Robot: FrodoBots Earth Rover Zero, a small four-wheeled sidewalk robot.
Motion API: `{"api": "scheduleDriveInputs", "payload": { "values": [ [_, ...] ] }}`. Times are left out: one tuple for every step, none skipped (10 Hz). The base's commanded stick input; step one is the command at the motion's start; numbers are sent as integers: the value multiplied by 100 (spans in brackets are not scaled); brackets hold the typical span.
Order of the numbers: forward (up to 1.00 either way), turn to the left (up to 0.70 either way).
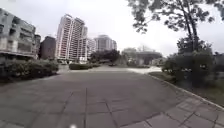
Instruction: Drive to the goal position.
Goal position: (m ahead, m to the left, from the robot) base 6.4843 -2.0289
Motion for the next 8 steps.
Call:
{"api": "scheduleDriveInputs", "payload": {
  "values": [
    [100,-28],
    [100,-11],
    [100,-1],
    [100,0],
    [100,0],
    [100,0],
    [100,0],
    [100,-9]
  ]
}}
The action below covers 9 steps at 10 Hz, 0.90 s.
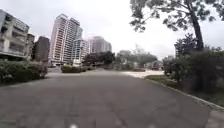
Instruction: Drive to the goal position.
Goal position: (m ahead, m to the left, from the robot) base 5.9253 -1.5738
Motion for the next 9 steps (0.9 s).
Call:
{"api": "scheduleDriveInputs", "payload": {
  "values": [
    [100,-28],
    [100,-37],
    [100,-28],
    [100,-17],
    [100,-5],
    [100,0],
    [100,0],
    [100,0],
    [100,0]
  ]
}}
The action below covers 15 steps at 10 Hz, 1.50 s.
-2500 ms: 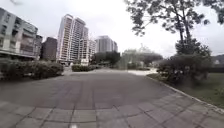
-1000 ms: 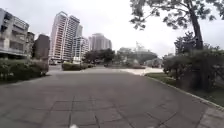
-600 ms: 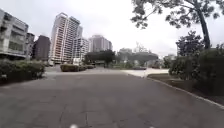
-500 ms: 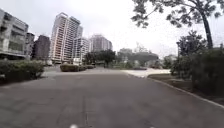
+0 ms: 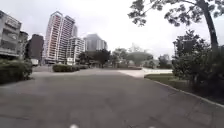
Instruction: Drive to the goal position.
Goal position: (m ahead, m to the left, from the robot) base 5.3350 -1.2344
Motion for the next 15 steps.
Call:
{"api": "scheduleDriveInputs", "payload": {
  "values": [
    [100,0],
    [100,0],
    [100,0],
    [100,0],
    [100,0],
    [100,0],
    [100,0],
    [100,0],
    [100,0],
    [100,0],
    [100,0],
    [100,0],
    [100,0],
    [100,0],
    [100,0]
  ]
}}
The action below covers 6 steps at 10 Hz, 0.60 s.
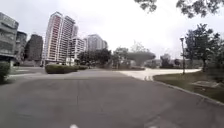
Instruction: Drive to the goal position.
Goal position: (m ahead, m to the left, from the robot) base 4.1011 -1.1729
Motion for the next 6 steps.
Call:
{"api": "scheduleDriveInputs", "payload": {
  "values": [
    [100,0],
    [100,0],
    [100,0],
    [100,0],
    [100,0],
    [100,0]
  ]
}}
